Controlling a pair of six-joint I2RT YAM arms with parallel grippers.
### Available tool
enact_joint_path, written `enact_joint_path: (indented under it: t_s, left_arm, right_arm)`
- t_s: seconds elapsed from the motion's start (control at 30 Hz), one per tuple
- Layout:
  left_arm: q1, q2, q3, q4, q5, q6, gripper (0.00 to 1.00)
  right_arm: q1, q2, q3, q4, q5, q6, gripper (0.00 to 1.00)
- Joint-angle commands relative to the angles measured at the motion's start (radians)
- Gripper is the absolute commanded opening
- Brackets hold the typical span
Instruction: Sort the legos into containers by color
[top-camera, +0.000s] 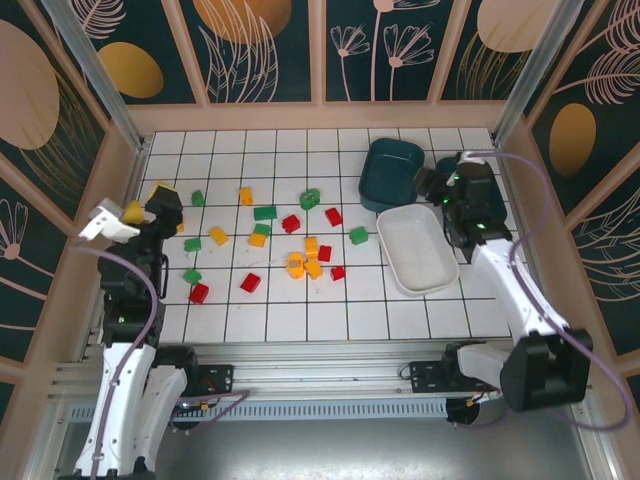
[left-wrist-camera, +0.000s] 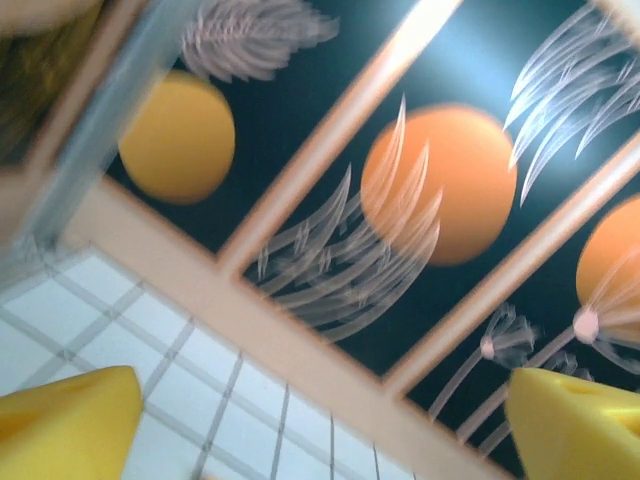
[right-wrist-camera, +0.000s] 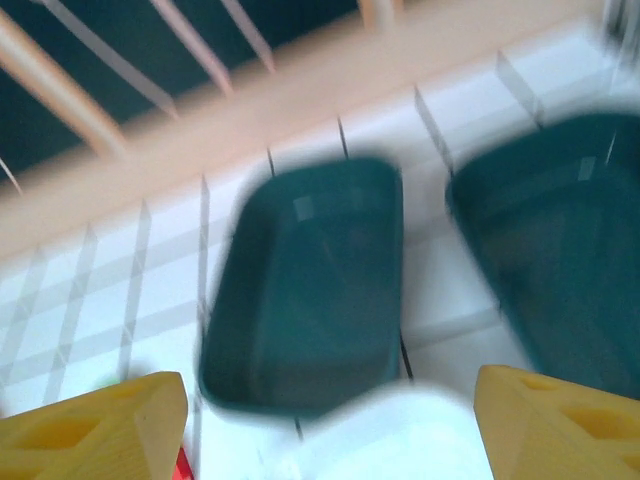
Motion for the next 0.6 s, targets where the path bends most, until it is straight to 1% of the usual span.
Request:
enact_joint_path:
  t_s: [0.0,0.07,0.13,0.2,0.27,0.33,0.43,0.47,0.57]
  left_arm:
    - [-0.004,0.097,-0.017,-0.125,0.279,-0.044,0.82]
    - [-0.006,0.173,-0.039,-0.117,0.423,-0.062,0.76]
    - [-0.02,0.209,-0.062,-0.105,0.471,-0.066,0.77]
    - [-0.044,0.228,-0.074,-0.099,0.49,-0.055,0.77]
    - [-0.097,0.251,-0.072,-0.102,0.484,-0.041,0.77]
    - [-0.166,0.275,-0.072,-0.104,0.447,-0.03,0.78]
    - [-0.261,0.335,-0.076,-0.099,0.397,-0.027,0.77]
    - [-0.289,0.358,-0.072,-0.098,0.383,-0.024,0.76]
    - [-0.38,0.432,-0.054,-0.093,0.324,-0.02,0.75]
  right_arm:
    - [0.057,0.022,-0.062,-0.186,-0.056,0.016,0.76]
    - [0.095,0.028,-0.097,-0.171,-0.071,0.026,0.77]
    - [0.136,0.048,-0.105,-0.172,-0.074,0.029,0.79]
    - [0.165,0.073,-0.125,-0.163,-0.074,0.048,0.79]
    - [0.209,0.098,-0.147,-0.156,-0.062,0.074,0.77]
    - [0.254,0.111,-0.164,-0.141,-0.038,0.09,0.77]
    - [0.277,0.142,-0.184,-0.125,-0.015,0.119,0.73]
    - [0.281,0.151,-0.19,-0.121,-0.004,0.13,0.71]
    - [0.283,0.152,-0.205,-0.136,0.111,0.191,0.62]
